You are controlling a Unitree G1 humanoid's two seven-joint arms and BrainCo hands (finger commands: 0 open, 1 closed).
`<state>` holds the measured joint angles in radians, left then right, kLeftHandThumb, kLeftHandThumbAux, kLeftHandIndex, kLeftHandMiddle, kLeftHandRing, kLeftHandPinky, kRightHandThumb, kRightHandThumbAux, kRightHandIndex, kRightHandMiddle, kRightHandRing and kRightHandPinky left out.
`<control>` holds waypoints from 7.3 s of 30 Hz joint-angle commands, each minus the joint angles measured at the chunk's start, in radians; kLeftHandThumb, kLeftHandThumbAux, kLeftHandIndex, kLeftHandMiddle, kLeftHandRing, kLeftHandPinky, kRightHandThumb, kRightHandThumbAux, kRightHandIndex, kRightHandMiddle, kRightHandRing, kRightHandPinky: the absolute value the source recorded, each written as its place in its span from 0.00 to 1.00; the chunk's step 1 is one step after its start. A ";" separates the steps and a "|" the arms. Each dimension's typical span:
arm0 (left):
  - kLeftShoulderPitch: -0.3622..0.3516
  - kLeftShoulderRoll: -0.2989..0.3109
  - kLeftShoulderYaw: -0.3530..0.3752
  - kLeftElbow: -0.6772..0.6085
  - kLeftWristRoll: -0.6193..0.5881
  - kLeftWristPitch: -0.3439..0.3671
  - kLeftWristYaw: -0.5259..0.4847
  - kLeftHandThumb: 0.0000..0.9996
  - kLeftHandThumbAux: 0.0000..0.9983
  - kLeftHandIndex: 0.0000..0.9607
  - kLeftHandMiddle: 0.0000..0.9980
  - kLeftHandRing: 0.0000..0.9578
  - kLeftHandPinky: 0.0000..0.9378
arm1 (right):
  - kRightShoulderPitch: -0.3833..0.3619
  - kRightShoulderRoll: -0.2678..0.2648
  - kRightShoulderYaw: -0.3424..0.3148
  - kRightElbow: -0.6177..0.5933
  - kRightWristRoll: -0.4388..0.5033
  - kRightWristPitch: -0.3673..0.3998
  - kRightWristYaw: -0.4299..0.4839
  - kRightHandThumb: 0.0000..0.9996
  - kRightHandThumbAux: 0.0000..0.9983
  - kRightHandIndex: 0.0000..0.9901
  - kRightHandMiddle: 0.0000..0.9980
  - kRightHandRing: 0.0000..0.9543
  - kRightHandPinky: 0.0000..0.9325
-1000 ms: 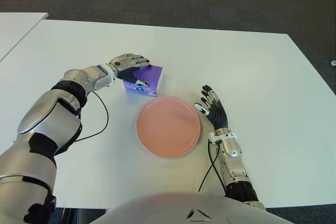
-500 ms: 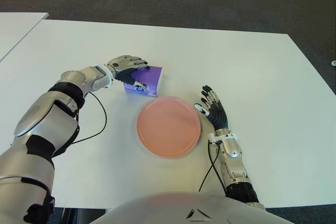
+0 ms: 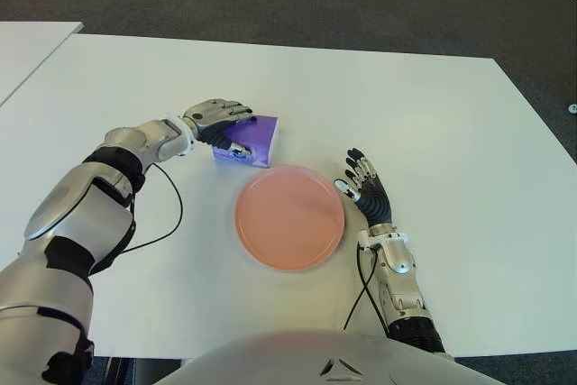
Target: Put the tissue paper into the plate.
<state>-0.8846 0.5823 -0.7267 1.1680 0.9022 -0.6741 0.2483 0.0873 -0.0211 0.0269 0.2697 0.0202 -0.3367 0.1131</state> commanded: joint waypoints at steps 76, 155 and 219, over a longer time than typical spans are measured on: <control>0.183 -0.219 -0.338 0.190 0.155 0.351 0.339 0.23 0.28 0.00 0.00 0.00 0.00 | 0.106 -0.010 0.015 0.006 0.005 0.157 0.013 0.09 0.59 0.00 0.00 0.00 0.00; 0.127 -0.203 -0.112 0.187 -0.018 0.309 0.324 0.72 0.70 0.46 0.85 0.85 0.87 | 0.062 -0.006 0.011 0.087 0.004 0.110 0.013 0.10 0.63 0.00 0.00 0.00 0.00; 0.507 -0.011 0.348 -0.889 -0.339 -0.183 -0.227 0.73 0.70 0.46 0.83 0.86 0.87 | 0.033 0.013 0.011 0.135 0.015 0.092 0.005 0.00 0.69 0.00 0.00 0.00 0.00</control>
<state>-0.4180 0.5743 -0.3644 0.3083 0.5857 -0.8482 0.0714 0.0537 -0.0090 0.0384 0.3048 0.0365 -0.3344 0.1168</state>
